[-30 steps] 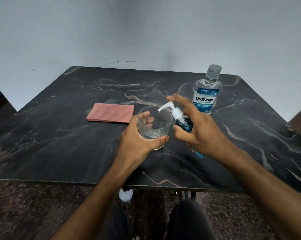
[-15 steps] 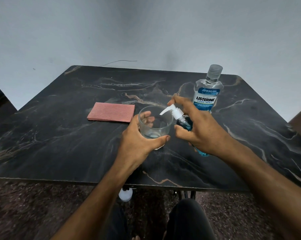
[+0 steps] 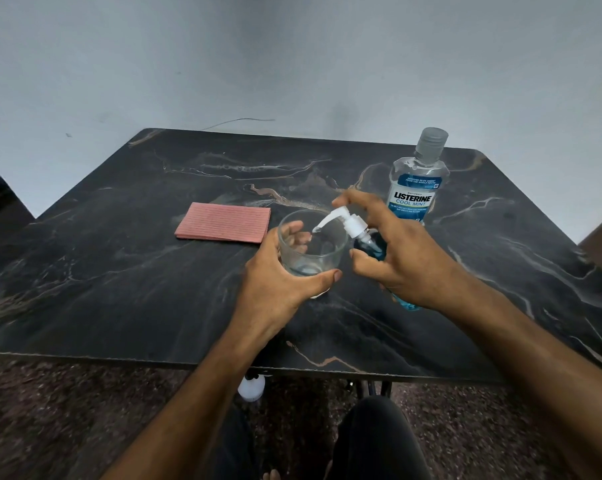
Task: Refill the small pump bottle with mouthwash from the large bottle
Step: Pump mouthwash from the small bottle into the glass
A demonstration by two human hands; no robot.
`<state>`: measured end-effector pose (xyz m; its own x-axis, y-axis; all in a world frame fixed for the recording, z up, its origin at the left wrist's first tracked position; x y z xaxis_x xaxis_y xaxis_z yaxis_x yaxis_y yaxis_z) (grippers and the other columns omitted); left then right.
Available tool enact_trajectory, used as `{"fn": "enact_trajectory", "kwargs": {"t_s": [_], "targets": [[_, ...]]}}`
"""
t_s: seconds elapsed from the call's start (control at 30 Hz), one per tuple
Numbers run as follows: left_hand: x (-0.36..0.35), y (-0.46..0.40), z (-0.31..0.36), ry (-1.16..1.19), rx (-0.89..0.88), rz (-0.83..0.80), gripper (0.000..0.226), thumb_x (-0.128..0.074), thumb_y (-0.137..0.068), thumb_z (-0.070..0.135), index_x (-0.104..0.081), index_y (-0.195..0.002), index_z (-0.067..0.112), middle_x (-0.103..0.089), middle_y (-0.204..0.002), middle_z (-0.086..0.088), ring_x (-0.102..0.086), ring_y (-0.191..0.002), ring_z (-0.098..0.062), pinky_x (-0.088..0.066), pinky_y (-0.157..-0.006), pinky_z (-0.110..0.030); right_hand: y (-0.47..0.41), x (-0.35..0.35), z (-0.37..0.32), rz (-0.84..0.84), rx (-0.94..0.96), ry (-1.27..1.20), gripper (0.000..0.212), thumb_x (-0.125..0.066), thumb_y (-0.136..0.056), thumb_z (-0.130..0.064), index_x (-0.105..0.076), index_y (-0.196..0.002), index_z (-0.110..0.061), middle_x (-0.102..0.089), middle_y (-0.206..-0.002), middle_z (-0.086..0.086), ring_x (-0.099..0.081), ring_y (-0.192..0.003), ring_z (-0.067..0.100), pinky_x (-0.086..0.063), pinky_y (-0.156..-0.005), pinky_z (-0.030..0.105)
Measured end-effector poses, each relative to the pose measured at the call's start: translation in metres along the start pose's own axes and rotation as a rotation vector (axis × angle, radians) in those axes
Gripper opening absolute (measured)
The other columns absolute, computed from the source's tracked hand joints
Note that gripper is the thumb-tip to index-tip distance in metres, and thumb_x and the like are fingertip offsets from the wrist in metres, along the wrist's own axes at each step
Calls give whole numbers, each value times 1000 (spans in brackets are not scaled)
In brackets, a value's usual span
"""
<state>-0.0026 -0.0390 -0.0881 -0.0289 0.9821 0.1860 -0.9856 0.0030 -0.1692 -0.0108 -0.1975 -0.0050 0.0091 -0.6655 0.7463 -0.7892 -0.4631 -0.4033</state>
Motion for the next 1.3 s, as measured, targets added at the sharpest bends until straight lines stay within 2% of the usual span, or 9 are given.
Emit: {"fn": "enact_trajectory", "kwargs": {"t_s": [0.07,0.13,0.4,0.47,0.67,0.83,0.97,1.13,1.3], "targets": [[0,0,0,-2,-1,1,85,-97,-61,34,-53,-134,37,-68,-123,17,-63,-114,6,-53,-100,-24,0,0,-1,8,7,8,61,-55,-79,-45,-36,-137,-34,-55,-90,-43,-61,-73,-9,-44,-60,3],[0,0,0,-4,-3,1,85,-97,-61,34,-53,-135,37,-68,-124,16,-63,-115,5,-53,-101,-25,0,1,-2,17,7,5,62,-55,-79,-46,-36,-136,-35,-54,-93,-45,-60,-76,-11,-44,-62,3],[0,0,0,10,4,3,85,-97,-62,29,-53,-135,35,-68,-125,15,-63,-115,5,-54,-101,-26,-2,2,-5,13,11,8,67,-55,-80,-45,-32,-143,-40,-57,-85,-35,-60,-73,-5,-45,-62,5],[0,0,-1,12,4,5,85,-97,-62,29,-53,-134,35,-68,-124,14,-64,-115,4,-53,-101,-26,-1,3,-4,31,16,21,64,-55,-80,-46,-35,-140,-36,-55,-78,-28,-60,-75,-7,-44,-62,4],[0,0,-1,11,4,6,85,-98,-61,30,-54,-133,37,-69,-124,15,-64,-114,5,-54,-99,-22,-1,5,-2,48,5,39,65,-53,-78,-51,-34,-138,-35,-51,-82,-27,-58,-80,-14,-42,-63,0],[0,0,-1,8,2,6,87,-98,-60,32,-53,-135,36,-68,-124,15,-64,-114,5,-54,-101,-25,-1,5,-4,12,22,38,71,-54,-79,-46,-30,-146,-39,-56,-81,-20,-59,-71,-4,-45,-62,6],[0,0,-1,6,-2,5,87,-97,-60,34,-53,-135,36,-68,-124,15,-64,-115,5,-54,-101,-26,-1,4,-4,-10,24,40,70,-53,-79,-48,-31,-145,-41,-58,-83,-19,-60,-71,-3,-45,-62,6],[0,0,-2,6,-2,6,86,-98,-59,35,-53,-133,39,-68,-124,17,-63,-115,6,-53,-100,-24,-2,4,-2,15,22,56,60,-53,-79,-47,-38,-135,-32,-54,-78,-23,-59,-70,-6,-44,-61,6],[0,0,-1,6,-9,7,87,-97,-60,34,-53,-135,36,-68,-125,14,-64,-115,4,-53,-103,-29,-1,5,-4,25,23,57,65,-54,-79,-48,-34,-140,-36,-54,-79,-23,-60,-74,-6,-45,-62,5]]}}
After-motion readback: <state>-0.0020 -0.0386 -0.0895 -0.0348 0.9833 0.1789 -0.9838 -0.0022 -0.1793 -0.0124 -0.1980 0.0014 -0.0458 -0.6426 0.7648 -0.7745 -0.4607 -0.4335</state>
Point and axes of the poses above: each hand's wrist, its own y-axis away from the middle knuckle, its own x-axis out of the back of the hand, z = x × y, the point moved 8 cm from there along -y, towards the middle knuckle
